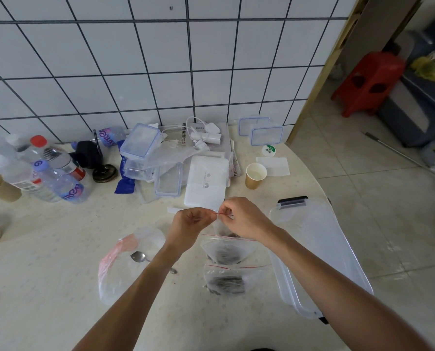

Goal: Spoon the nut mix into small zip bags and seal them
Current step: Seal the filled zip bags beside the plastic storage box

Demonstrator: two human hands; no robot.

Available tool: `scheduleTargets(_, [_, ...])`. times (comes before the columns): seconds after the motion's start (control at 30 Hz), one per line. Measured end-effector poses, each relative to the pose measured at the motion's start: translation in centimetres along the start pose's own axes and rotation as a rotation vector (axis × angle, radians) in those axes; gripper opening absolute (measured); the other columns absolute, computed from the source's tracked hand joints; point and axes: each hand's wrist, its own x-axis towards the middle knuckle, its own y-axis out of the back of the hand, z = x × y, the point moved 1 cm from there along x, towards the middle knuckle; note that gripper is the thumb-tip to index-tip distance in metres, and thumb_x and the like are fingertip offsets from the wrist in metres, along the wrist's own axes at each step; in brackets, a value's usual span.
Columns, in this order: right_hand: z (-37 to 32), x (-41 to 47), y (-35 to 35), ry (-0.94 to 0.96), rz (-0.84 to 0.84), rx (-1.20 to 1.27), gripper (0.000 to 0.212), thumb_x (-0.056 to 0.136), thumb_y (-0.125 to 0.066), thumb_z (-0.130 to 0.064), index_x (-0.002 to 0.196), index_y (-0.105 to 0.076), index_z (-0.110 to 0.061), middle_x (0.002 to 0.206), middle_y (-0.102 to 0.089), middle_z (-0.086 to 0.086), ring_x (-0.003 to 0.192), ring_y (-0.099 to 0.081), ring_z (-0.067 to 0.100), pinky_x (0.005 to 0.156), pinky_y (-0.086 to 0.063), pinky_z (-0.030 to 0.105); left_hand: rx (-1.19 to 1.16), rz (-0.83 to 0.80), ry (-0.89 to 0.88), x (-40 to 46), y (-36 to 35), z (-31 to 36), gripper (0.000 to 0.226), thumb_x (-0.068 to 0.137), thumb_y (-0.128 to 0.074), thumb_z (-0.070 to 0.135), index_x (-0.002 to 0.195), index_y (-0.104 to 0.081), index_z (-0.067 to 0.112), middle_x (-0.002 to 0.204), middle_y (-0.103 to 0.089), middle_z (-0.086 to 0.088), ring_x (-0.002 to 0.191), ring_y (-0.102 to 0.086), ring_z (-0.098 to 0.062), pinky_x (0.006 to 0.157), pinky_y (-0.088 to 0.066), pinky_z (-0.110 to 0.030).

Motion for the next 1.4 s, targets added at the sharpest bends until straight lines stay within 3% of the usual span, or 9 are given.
scheduleTargets(0.27, [0.7,0.7,-0.4,-0.124,-0.035,0.176,0.010,0.090,-0.077,-0.026,0.092,-0.078,-0.017,0.088,-0.076,-0.005,0.082,-0.070,0.011,0.080,-0.058,0.034,0.024,-0.035,0.006,0.0,-0.1,0.2,0.008,0.091,-0.077,0.013,0.095,-0.081,0.007,0.092,-0.081,0.000,0.086,-0.075,-0.008,0.079,-0.054,-0.013])
scheduleTargets(0.47, [0.6,0.8,-0.5,-0.137,-0.036,0.155,0.017,0.089,-0.079,-0.034,0.092,-0.079,-0.017,0.087,-0.076,-0.004,0.080,-0.069,0.013,0.073,-0.054,0.030,0.106,-0.047,-0.020,0.1,-0.1,0.3,0.006,0.093,-0.075,0.014,0.092,-0.079,0.010,0.089,-0.080,0.000,0.082,-0.071,-0.006,0.078,-0.053,-0.017])
scheduleTargets(0.7, [0.4,0.6,-0.5,-0.147,0.000,0.143,0.013,0.088,-0.080,-0.031,0.089,-0.079,-0.019,0.084,-0.076,-0.007,0.077,-0.069,0.011,0.070,-0.056,0.031,0.191,-0.063,-0.060,0.1,0.1,0.3,0.007,0.095,-0.073,0.017,0.089,-0.076,0.017,0.089,-0.078,0.003,0.088,-0.073,-0.020,0.085,-0.056,-0.031])
scheduleTargets(0.83, [1.1,0.2,0.3,-0.152,-0.036,0.091,0.010,0.089,-0.077,-0.028,0.087,-0.076,-0.018,0.082,-0.071,-0.008,0.079,-0.067,0.014,0.065,-0.045,0.027,0.199,-0.052,-0.058,0.3,0.6,0.2,0.009,0.095,-0.074,0.018,0.086,-0.075,0.017,0.087,-0.076,0.009,0.083,-0.069,-0.011,0.084,-0.054,-0.028])
scheduleTargets(1.0, [2.6,-1.0,1.8,-0.148,-0.026,0.113,0.009,0.088,-0.075,-0.017,0.088,-0.077,-0.008,0.086,-0.076,0.001,0.085,-0.070,0.022,0.082,-0.054,0.040,0.183,-0.043,-0.053,0.5,1.3,-0.1,0.008,0.094,-0.075,0.016,0.086,-0.075,0.014,0.088,-0.077,0.006,0.084,-0.069,-0.008,0.080,-0.052,-0.017])
scheduleTargets(1.2, [4.2,-2.1,2.9,-0.113,0.031,0.113,0.010,0.091,-0.076,-0.017,0.090,-0.078,-0.007,0.090,-0.077,0.002,0.088,-0.071,0.020,0.084,-0.054,0.038,0.116,-0.011,0.008,0.6,1.7,-0.3,0.009,0.093,-0.076,0.015,0.088,-0.075,0.007,0.091,-0.077,0.001,0.083,-0.068,-0.005,0.079,-0.050,-0.012])
scheduleTargets(1.4, [6.1,-3.3,4.1,-0.158,0.079,0.161,0.009,0.090,-0.079,-0.021,0.087,-0.079,-0.013,0.087,-0.076,-0.008,0.085,-0.069,0.008,0.072,-0.046,0.017,0.099,-0.004,0.032,0.7,2.3,-0.2,0.007,0.094,-0.075,0.013,0.089,-0.076,0.007,0.088,-0.077,0.006,0.082,-0.069,-0.002,0.078,-0.049,-0.010])
